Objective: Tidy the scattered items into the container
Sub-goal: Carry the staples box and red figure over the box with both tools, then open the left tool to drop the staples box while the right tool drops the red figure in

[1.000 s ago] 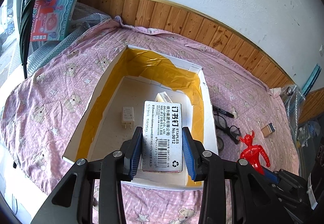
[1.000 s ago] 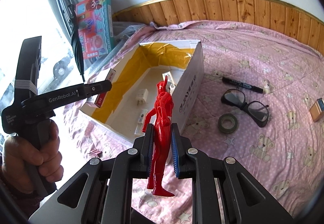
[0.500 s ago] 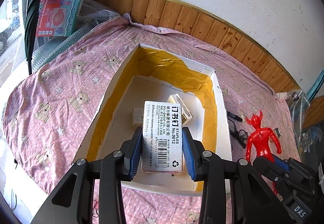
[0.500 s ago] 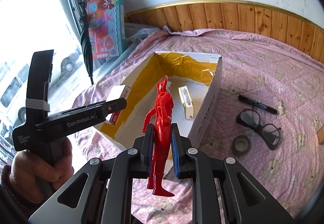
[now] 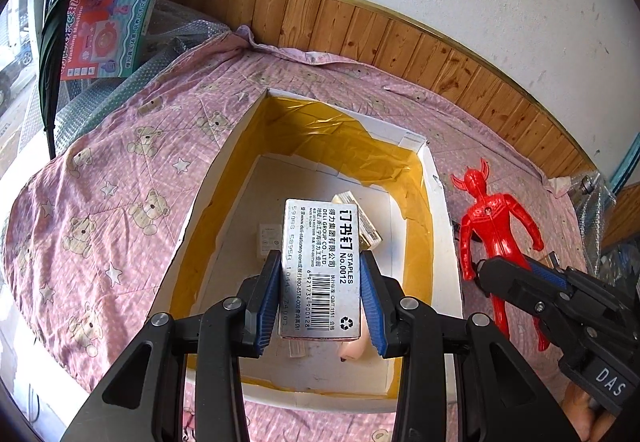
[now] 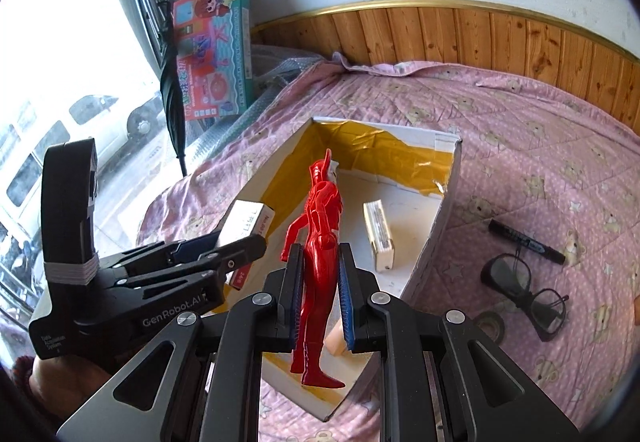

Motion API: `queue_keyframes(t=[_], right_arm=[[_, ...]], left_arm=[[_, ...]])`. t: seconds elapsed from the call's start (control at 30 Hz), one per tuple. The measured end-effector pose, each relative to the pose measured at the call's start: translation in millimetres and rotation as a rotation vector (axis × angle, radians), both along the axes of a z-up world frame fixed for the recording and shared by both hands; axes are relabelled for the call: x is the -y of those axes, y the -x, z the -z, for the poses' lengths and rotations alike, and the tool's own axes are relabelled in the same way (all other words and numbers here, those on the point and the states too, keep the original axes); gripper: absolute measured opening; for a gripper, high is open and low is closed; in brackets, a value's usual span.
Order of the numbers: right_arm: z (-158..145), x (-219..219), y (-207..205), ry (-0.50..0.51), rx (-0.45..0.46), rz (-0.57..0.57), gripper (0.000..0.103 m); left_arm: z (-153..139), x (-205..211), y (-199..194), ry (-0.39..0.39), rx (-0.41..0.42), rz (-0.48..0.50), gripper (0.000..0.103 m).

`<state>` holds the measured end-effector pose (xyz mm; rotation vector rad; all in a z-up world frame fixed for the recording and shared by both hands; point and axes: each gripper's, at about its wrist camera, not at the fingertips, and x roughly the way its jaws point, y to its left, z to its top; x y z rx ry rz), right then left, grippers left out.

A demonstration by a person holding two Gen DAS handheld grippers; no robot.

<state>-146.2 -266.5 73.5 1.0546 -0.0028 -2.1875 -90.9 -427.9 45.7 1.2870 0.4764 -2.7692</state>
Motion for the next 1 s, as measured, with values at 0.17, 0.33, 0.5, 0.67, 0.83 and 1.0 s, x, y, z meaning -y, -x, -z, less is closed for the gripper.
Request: queue_keyframes(t=[0.17, 0.33, 0.5, 0.67, 0.83, 1.0], right_arm=[[-0.4, 9.9, 23.8, 0.005, 0.027, -0.012, 0.017], [3.9, 19.5, 46.2, 0.004, 0.061, -0.016, 0.017], [8.5, 27.2, 66.5, -0.010, 0.082, -0.013, 0.017], [13.5, 32.2, 86.3, -0.014, 0.109, -0.011, 0.017], [20.5, 39.1, 101.2, -0.028, 0.132, -0.005, 0.017], [26.6, 45.5, 112.5, -0.053, 0.138, 0.002, 0.017]], left_arm=[[1.6, 2.4, 10.0, 0.000, 0.008, 0.002, 0.039], [0.0, 6.5, 20.8, -0.013, 0.014, 0.006, 0.039], [-1.5, 12.8, 33.7, -0.023, 0.019, 0.007, 0.039], [-2.9, 21.1, 48.7, -0.038, 0.026, 0.000, 0.039], [1.9, 20.7, 64.2, -0.059, 0.055, 0.017, 0.039], [11.8, 13.0, 77.8, -0.049, 0.090, 0.034, 0.039]])
